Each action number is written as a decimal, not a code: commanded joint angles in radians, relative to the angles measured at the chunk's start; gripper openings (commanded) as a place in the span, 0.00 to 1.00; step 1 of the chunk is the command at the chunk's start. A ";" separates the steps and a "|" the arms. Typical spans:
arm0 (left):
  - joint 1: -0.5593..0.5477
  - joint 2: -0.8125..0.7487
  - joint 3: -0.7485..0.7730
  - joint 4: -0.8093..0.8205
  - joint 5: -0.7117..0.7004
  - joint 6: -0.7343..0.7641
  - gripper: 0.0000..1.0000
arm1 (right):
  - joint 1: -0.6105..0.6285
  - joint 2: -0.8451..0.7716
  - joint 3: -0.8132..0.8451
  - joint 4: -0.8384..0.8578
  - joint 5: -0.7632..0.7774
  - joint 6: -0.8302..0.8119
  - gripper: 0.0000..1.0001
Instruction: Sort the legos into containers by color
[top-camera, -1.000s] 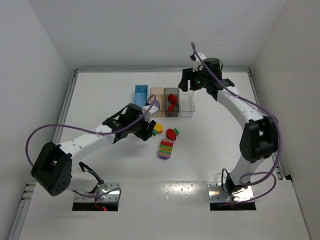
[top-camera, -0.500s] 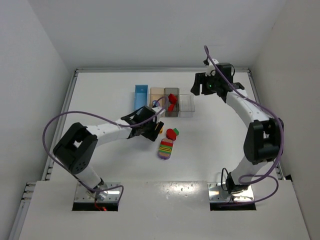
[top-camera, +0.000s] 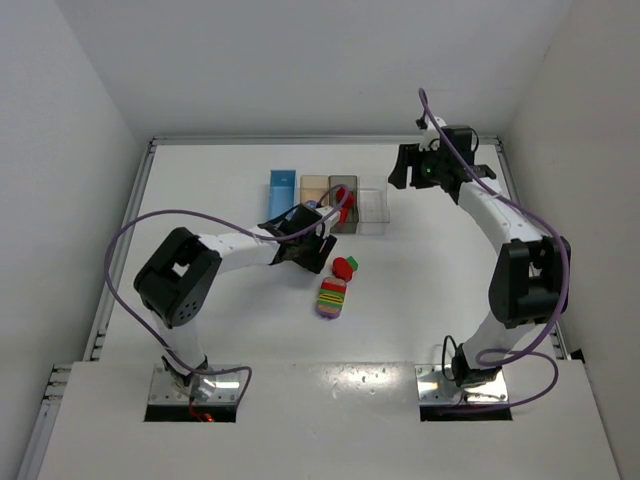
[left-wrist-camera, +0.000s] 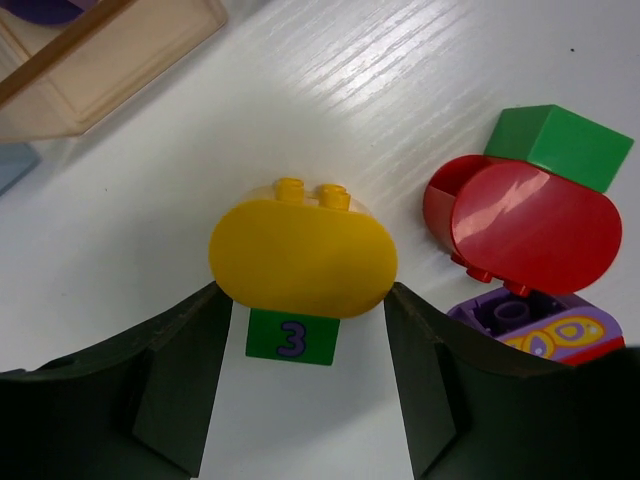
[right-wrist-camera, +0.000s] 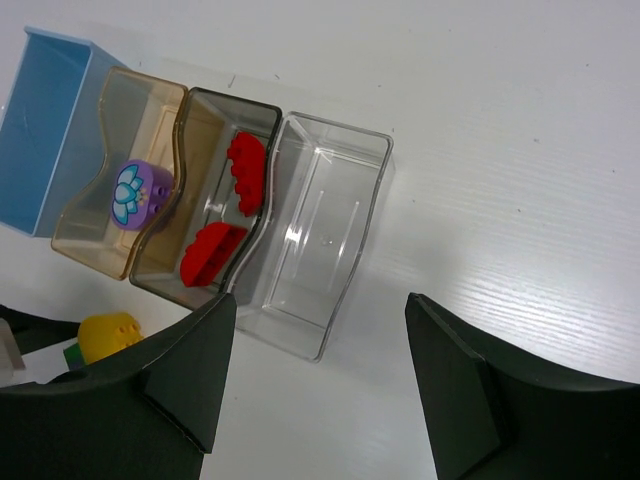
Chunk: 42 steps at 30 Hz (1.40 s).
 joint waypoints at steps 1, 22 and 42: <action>0.022 0.014 0.039 0.005 0.015 0.002 0.68 | -0.009 -0.026 0.002 0.009 -0.025 -0.010 0.70; 0.090 -0.251 -0.120 0.146 0.240 0.147 0.06 | -0.009 0.046 0.002 0.035 -0.419 0.089 0.70; 0.061 -0.492 -0.155 0.192 0.239 0.211 0.07 | 0.152 0.153 -0.033 0.391 -0.948 0.539 0.73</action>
